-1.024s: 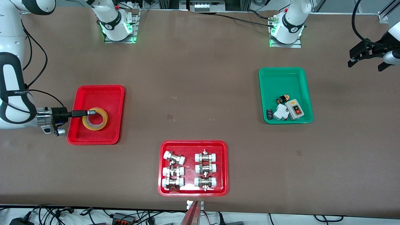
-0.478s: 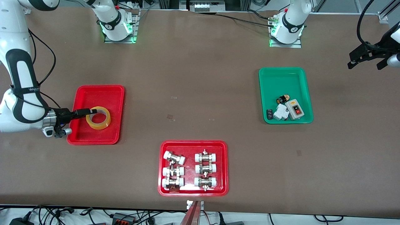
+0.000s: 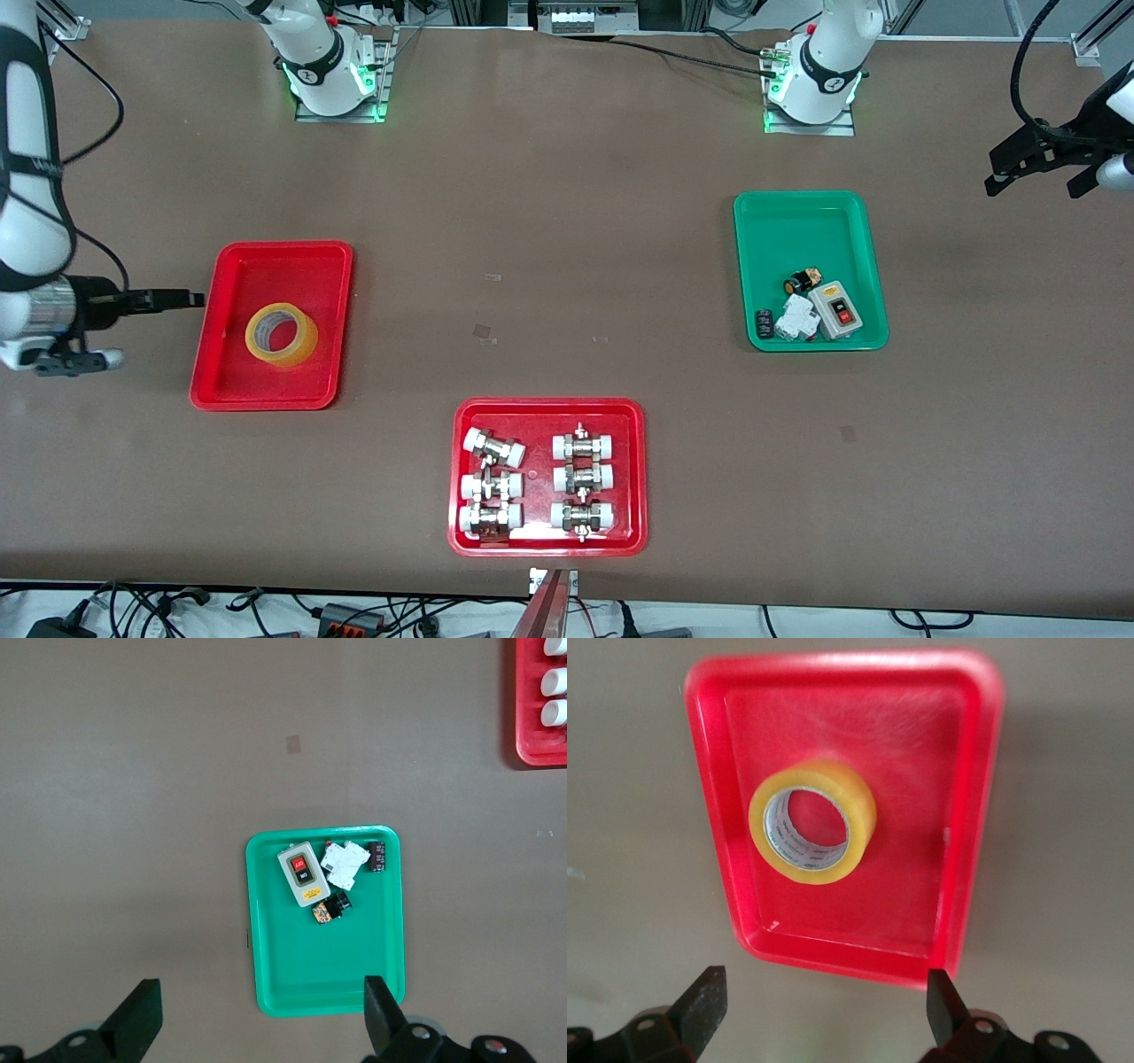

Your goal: Left arm passes tape to right arm into tray

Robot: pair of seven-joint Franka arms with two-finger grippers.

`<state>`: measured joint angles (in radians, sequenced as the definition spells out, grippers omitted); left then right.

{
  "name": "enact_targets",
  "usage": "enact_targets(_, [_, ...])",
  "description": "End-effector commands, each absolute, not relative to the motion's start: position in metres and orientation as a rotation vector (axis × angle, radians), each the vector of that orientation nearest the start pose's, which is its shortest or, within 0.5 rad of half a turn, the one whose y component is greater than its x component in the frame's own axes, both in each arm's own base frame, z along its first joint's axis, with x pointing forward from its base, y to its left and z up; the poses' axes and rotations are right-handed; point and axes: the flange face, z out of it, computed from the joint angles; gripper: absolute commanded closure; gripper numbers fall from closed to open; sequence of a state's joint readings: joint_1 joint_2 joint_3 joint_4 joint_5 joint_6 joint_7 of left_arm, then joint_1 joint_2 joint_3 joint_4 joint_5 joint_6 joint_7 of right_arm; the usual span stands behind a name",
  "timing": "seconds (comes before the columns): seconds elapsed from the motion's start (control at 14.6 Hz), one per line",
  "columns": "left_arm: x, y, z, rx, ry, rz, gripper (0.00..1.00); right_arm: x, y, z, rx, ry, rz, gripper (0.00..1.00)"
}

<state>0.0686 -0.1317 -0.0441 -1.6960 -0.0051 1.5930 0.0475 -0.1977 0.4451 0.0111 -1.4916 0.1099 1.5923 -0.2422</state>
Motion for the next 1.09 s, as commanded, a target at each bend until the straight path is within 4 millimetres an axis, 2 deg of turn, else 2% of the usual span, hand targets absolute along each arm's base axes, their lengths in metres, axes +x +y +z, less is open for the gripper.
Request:
enact_targets(0.0, [0.518,0.006,0.644,-3.130,0.038,-0.067,0.00,0.646,-0.078,0.456,-3.048,-0.041,0.424,0.00])
enact_targets(0.14, [0.519,0.007,0.643,-3.132,0.033,-0.060,0.00,0.647,-0.060,0.502,-3.093,-0.101,0.336,0.00])
enact_targets(0.34, [0.519,0.007,0.643,-3.133,0.033,-0.055,0.00,0.652,-0.062,0.540,-3.109,-0.099,0.212,0.00])
enact_targets(0.55, [0.520,0.008,0.643,-3.133,0.028,-0.057,0.00,0.649,-0.045,0.553,-3.115,0.017,0.180,0.00])
enact_targets(0.68, [0.536,0.009,0.648,-3.135,0.022,-0.072,0.00,0.651,-0.027,0.556,-3.125,0.085,0.161,0.00])
enact_targets(0.82, [0.548,0.008,0.652,-3.138,0.031,-0.046,0.00,0.652,-0.025,0.563,-3.130,0.082,0.104,0.00])
enact_targets(0.89, [0.551,0.007,0.652,-3.139,0.036,-0.043,0.00,0.651,-0.015,0.575,-3.141,0.056,0.023,0.00])
enact_targets(0.96, [0.551,0.007,0.652,-3.139,0.038,-0.046,0.00,0.648,-0.013,0.574,-3.148,0.054,0.010,0.00])
enact_targets(1.02, [0.551,0.008,0.652,-3.139,0.036,-0.043,0.00,0.645,-0.019,0.577,-3.155,0.067,-0.002,0.00])
